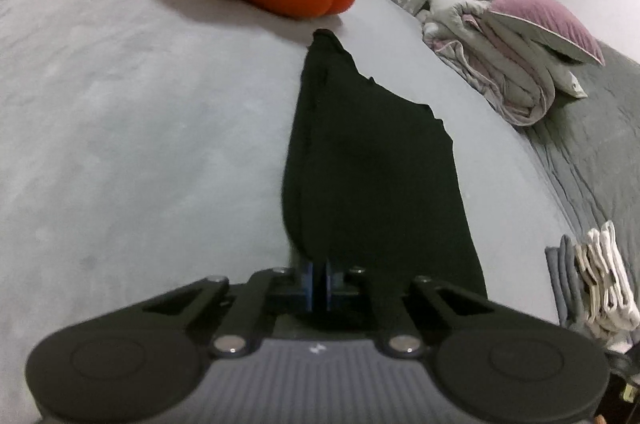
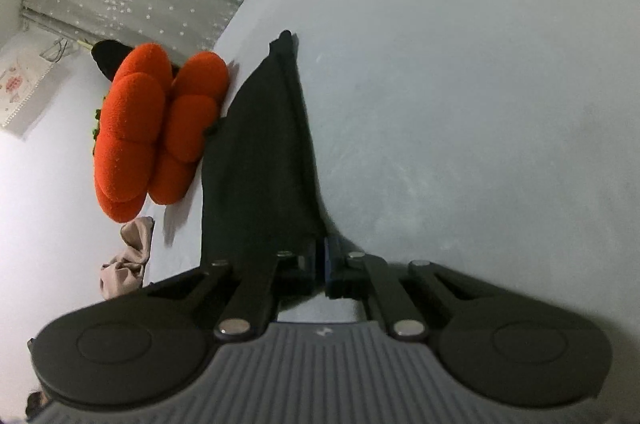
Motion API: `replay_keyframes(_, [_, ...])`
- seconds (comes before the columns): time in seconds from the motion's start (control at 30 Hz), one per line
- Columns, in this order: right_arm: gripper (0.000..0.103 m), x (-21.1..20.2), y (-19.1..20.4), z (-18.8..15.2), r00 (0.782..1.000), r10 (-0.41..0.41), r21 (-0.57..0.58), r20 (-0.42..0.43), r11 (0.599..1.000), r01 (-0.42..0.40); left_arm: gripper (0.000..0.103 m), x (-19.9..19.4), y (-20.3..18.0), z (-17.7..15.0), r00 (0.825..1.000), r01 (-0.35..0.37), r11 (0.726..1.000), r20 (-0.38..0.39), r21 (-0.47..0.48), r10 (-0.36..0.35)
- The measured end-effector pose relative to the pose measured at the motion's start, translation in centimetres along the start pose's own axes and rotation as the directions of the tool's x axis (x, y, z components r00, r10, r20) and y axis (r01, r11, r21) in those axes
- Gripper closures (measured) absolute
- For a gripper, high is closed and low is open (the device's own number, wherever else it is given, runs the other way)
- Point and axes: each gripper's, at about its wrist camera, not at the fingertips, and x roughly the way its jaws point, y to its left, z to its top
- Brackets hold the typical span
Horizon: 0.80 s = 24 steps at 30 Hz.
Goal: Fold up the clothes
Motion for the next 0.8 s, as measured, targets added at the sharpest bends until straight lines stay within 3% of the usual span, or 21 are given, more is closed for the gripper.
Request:
replay_keyframes(0.13, [0.1, -1.5, 1.2, -0.5, 1.0, -0.001, -0.051, 0.027, 0.999, 0.002, 0.099, -2.2, 0.0, -0.4, 1.0, 0.028, 1.0, 0.011, -0.008, -0.027])
replay_keyframes(0.27, [0.1, -3.8, 1.7, -1.6, 1.0, -0.005, -0.048, 0.01, 0.999, 0.005, 0.099, -4.8, 0.2, -1.7, 0.999, 0.022, 1.0, -0.026, 0.013, -0.022])
replay_keyframes(0.43, [0.1, -7.3, 1.9, -4.6, 1.0, -0.017, -0.048, -0.025, 0.999, 0.015, 0.099, -9.6, 1.0, -6.9, 0.998, 0.002, 0.999, -0.058, 0.045, 0.0])
replay_keyframes(0.63, [0.1, -11.9, 0.9, -11.8, 0.994, -0.08, -0.107, -0.077, 0.992, 0.072, 0.099, -14.9, 1.5, -14.8, 0.996, -0.026, 0.993, -0.079, 0.115, 0.035])
replay_keyframes(0.8, [0.099, -14.1, 2.3, -14.9, 0.988, -0.128, -0.229, -0.081, 0.968, 0.107, 0.093, -16.3, 2.1, -16.2, 0.997, -0.001, 0.988, -0.081, 0.152, 0.014])
